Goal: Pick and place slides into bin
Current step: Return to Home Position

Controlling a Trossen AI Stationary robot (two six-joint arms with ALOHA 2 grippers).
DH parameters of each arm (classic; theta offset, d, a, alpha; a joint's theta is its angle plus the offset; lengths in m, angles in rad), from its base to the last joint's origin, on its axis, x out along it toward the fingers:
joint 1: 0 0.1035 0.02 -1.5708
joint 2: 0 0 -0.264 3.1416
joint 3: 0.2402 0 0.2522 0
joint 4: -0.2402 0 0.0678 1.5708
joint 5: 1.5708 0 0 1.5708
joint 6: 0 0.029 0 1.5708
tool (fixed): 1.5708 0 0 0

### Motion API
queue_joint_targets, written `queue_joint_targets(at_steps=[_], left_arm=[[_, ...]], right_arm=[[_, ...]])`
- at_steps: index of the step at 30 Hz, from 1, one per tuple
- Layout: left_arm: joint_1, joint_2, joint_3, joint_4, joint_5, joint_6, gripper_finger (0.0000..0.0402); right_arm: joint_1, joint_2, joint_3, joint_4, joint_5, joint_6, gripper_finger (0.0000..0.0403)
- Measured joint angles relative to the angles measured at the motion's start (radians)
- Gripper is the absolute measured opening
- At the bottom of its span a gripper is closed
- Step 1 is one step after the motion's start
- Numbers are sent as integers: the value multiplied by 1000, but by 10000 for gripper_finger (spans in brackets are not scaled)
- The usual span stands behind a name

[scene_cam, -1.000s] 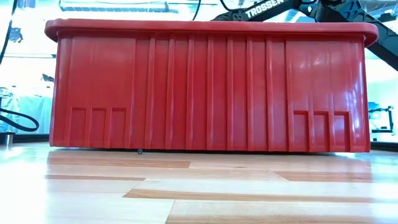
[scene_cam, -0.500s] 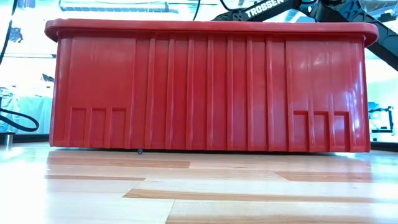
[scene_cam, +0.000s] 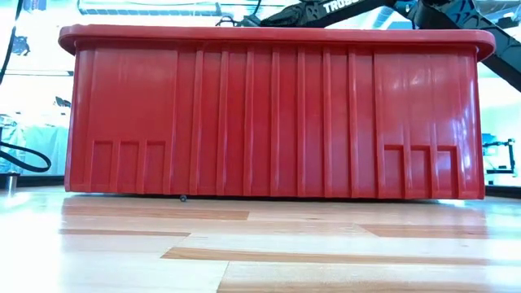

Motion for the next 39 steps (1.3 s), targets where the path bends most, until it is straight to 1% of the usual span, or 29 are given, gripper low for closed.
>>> queue_joint_targets(at_steps=[14, 18, 23, 26, 32, 35, 39], left_arm=[[0, 0, 0, -2, -15, 77, 176], [0, 0, 0, -1, -30, 95, 176], [0, 0, 0, 10, -104, 122, 176], [0, 0, 16, 18, -131, 165, 176], [1, 0, 74, 21, -138, 274, 176], [1, 0, 111, 22, -160, 317, 176], [1, 0, 166, 25, -198, 405, 176]], right_arm=[[20, -1, 287, -233, 0, -18, 256], [31, -54, 270, -239, 0, -18, 256], [48, -112, 272, -233, 0, -17, 256], [58, -146, 272, -233, 1, -14, 256], [84, -214, 271, -233, 6, 56, 256], [100, -249, 271, -241, 36, 70, 256], [129, -301, 271, -258, 101, 72, 256]])
